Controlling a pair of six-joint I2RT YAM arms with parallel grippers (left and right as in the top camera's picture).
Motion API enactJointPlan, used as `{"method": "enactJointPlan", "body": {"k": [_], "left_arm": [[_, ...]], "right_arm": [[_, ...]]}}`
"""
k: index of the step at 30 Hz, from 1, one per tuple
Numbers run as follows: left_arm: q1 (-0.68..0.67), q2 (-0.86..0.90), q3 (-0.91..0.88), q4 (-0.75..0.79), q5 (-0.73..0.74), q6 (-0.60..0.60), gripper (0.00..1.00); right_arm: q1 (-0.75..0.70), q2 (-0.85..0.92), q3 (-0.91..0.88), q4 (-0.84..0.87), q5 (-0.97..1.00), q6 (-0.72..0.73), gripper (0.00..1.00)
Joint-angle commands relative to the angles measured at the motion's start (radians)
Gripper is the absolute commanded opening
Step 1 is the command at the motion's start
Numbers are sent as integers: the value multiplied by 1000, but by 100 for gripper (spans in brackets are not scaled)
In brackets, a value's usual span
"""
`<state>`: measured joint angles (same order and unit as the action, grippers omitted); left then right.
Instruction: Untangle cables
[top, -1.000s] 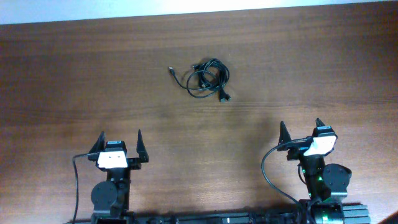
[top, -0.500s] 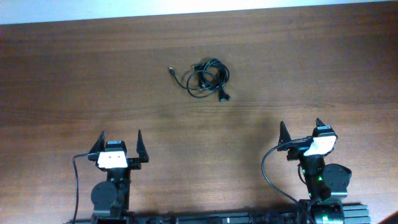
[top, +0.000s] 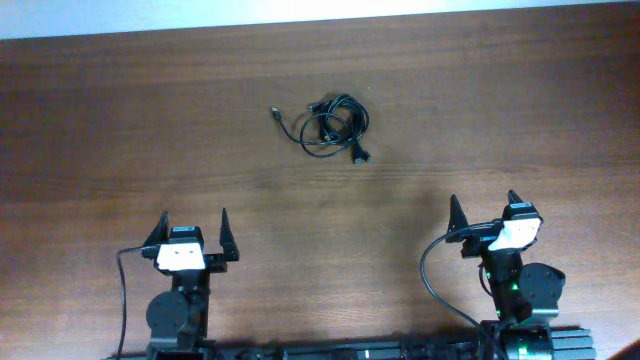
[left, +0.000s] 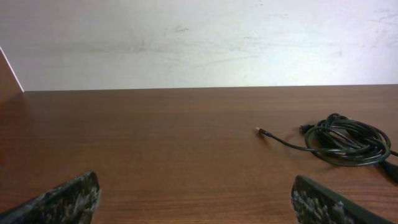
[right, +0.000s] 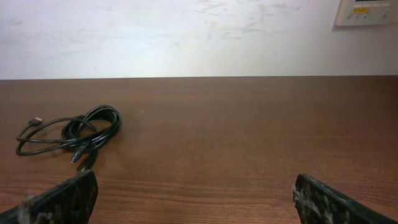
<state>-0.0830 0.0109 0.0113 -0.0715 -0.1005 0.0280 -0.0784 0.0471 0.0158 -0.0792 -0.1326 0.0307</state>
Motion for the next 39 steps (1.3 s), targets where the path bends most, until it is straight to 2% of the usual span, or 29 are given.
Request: {"method": "enactJointPlan", "body": {"k": [1,10,15,18,23,30,36,39], "left_arm": [[-3,-5,-2,-5,7,14,99],[-3,-5,-2,-5,8,14,99],[-3,-5,4,-5,136,14,99],[-3,-5,47,-8,151,13,99],[-3,-5,141,-135,150,11,99],[-3,-4,165,-152,157,10,99],[-3,95,229,-150,176,10,99],[-3,188,282,-139,195,-39,99]], "right_arm": [[8,2,8,-24,-14,11,99],[8,2,8,-24,-14,11,99],[8,2,8,-24,-14,11,99],[8,2,8,-24,-14,11,99],[8,2,8,-24,-14,11,99],[8,2,8,-24,-14,11,99],[8,2,9,-24,-14,11,99],[8,2,9,-24,-14,11,99]]}}
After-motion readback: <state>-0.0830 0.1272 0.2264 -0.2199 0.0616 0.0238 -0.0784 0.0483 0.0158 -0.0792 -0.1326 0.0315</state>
